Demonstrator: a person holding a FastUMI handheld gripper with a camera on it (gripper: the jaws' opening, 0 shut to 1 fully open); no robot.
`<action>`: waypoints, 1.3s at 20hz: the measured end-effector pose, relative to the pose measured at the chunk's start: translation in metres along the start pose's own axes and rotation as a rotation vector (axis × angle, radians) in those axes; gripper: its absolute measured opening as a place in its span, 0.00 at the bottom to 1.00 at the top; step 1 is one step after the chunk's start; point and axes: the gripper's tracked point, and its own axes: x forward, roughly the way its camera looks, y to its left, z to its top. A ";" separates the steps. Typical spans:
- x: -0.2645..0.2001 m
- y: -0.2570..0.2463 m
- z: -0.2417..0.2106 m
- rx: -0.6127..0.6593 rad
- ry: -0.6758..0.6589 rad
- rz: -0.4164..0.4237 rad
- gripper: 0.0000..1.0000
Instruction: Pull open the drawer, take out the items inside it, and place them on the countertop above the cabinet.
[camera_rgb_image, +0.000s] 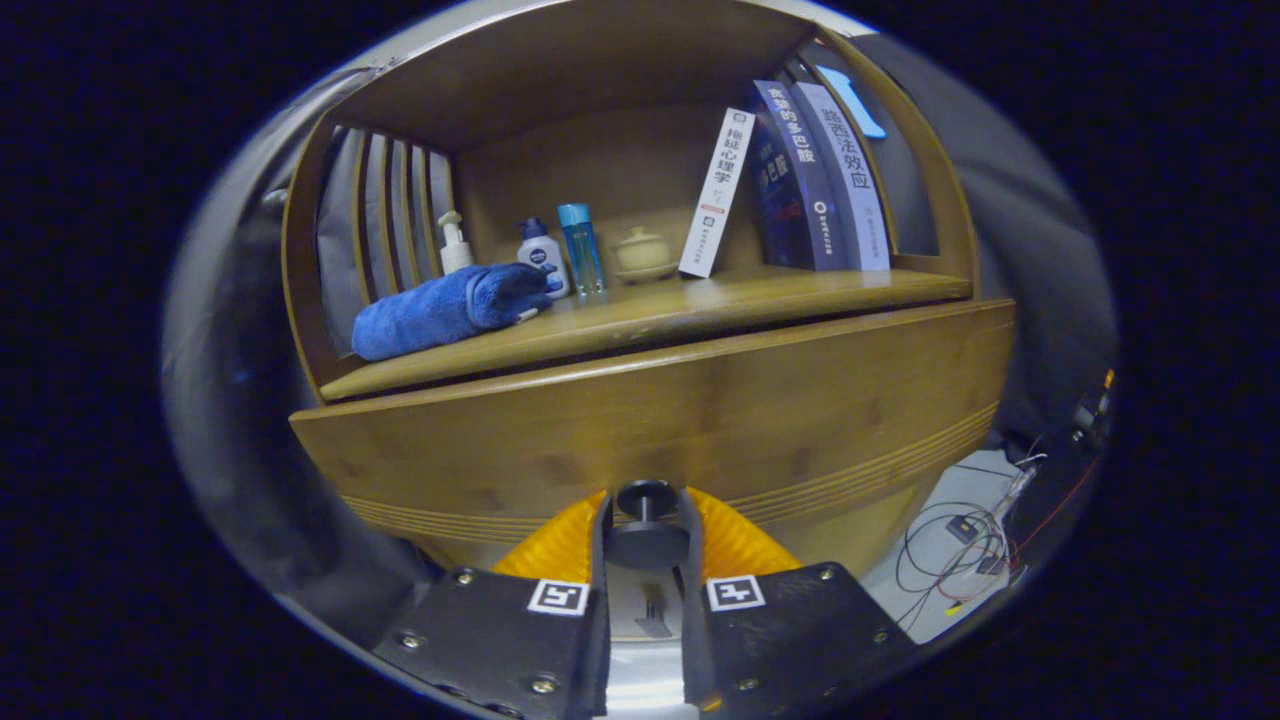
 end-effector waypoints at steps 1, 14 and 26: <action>-0.006 0.000 -0.002 0.000 -0.002 -0.004 0.29; -0.083 -0.006 -0.036 -0.021 0.021 -0.042 0.29; -0.124 -0.008 -0.054 -0.015 0.040 -0.070 0.29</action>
